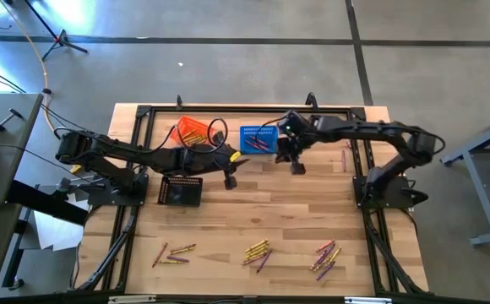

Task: Sort crayons
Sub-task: Put the yellow crayon into the orange bin

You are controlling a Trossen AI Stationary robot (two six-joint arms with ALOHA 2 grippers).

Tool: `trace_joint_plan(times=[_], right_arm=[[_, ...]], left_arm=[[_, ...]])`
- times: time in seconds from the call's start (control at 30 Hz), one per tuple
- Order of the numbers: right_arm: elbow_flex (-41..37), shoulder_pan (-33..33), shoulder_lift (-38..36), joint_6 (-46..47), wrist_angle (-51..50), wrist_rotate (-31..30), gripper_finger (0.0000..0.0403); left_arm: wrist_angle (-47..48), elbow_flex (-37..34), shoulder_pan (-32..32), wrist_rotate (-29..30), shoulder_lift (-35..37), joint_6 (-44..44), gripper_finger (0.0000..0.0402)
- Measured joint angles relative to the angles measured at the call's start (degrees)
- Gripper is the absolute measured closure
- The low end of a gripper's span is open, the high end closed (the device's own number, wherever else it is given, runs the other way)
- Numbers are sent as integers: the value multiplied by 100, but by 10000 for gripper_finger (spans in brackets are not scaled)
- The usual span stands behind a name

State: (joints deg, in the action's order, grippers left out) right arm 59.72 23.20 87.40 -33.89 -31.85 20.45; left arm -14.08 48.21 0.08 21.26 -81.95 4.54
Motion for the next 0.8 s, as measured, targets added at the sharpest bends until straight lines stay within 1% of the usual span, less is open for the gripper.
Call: trace_joint_plan(times=[0.1,0.2,0.27,0.37,0.43,0.5,0.57,0.63,0.73,0.8], right_arm=[[-15,-210,-402,364,174,-112,402],[-13,-513,-764,678,654,-22,402],[-13,-697,-944,837,1042,5,402],[-11,-955,-1187,845,1650,-71,402],[-11,-1089,-1273,840,1917,-147,402],[-11,-1216,-1308,843,2041,-368,402],[-11,-1289,-1340,841,2018,-624,402],[-11,-1324,-1343,841,2009,-812,402],[-11,-1335,-1359,840,1837,-836,402],[-11,-1333,-1365,841,1775,-837,402]], left_arm=[[107,0,45,305,0,9,316],[69,0,141,251,0,75,316],[26,0,195,38,-22,129,316],[-98,0,254,-491,-125,332,316],[-386,0,254,-915,-274,568,316],[-843,0,252,-1193,-464,780,316],[-1299,0,247,-1200,-583,861,316],[-1672,2,263,-1003,-643,810,316],[-1862,0,271,-681,-637,613,316],[-1838,0,271,-630,-619,475,315]])
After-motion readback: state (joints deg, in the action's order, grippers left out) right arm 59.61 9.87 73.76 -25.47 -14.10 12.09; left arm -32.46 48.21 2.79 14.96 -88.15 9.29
